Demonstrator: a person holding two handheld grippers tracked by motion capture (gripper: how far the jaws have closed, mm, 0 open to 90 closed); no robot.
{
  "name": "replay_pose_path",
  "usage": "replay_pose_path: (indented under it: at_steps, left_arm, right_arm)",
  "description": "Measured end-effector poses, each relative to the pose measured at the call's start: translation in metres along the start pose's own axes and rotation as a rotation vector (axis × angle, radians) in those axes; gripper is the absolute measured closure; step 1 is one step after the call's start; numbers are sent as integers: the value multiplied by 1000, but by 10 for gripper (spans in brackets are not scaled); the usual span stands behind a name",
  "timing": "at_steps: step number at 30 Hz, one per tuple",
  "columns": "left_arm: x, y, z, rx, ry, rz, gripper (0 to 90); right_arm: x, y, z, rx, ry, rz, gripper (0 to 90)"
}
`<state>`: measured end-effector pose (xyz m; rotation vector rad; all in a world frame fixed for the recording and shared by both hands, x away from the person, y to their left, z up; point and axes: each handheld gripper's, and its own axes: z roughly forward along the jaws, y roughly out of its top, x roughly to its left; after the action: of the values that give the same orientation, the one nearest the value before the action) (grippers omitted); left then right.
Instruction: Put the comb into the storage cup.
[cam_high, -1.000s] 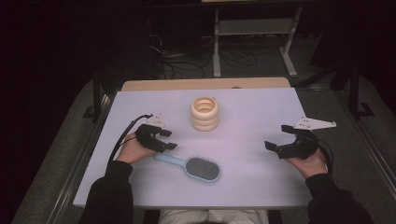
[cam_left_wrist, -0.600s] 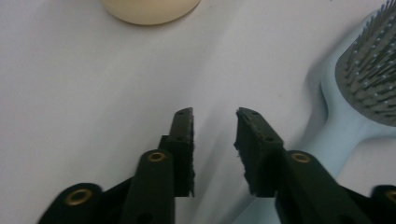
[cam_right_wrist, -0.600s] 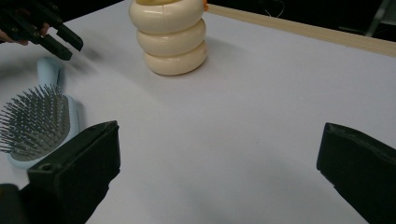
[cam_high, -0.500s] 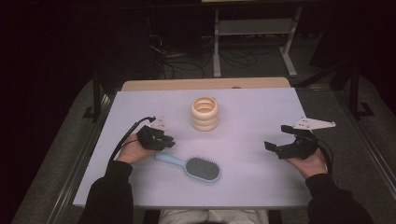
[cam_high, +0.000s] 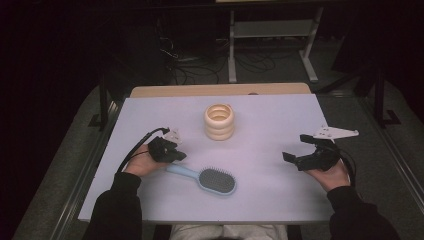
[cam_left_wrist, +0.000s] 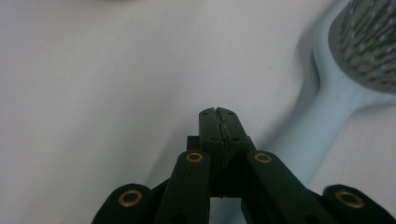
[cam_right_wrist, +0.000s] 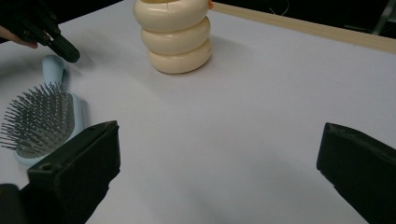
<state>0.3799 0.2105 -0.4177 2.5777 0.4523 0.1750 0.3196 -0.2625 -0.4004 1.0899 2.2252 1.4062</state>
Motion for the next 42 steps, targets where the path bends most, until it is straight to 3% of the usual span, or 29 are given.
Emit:
replay_pose_path:
  at_steps: [7, 27, 42]
  left_arm:
    - [-2, -2, 2, 52, -43, -8, 900]
    - [-20, -17, -7, 93, -94, -25, 900]
    - [-34, -23, -13, 113, -96, -9, 895]
  right_arm:
    - [0, 0, 0, -1, 2, -2, 0]
    - [1, 0, -1, 4, 4, -1, 0]
    - [1, -1, -1, 6, 2, -1, 0]
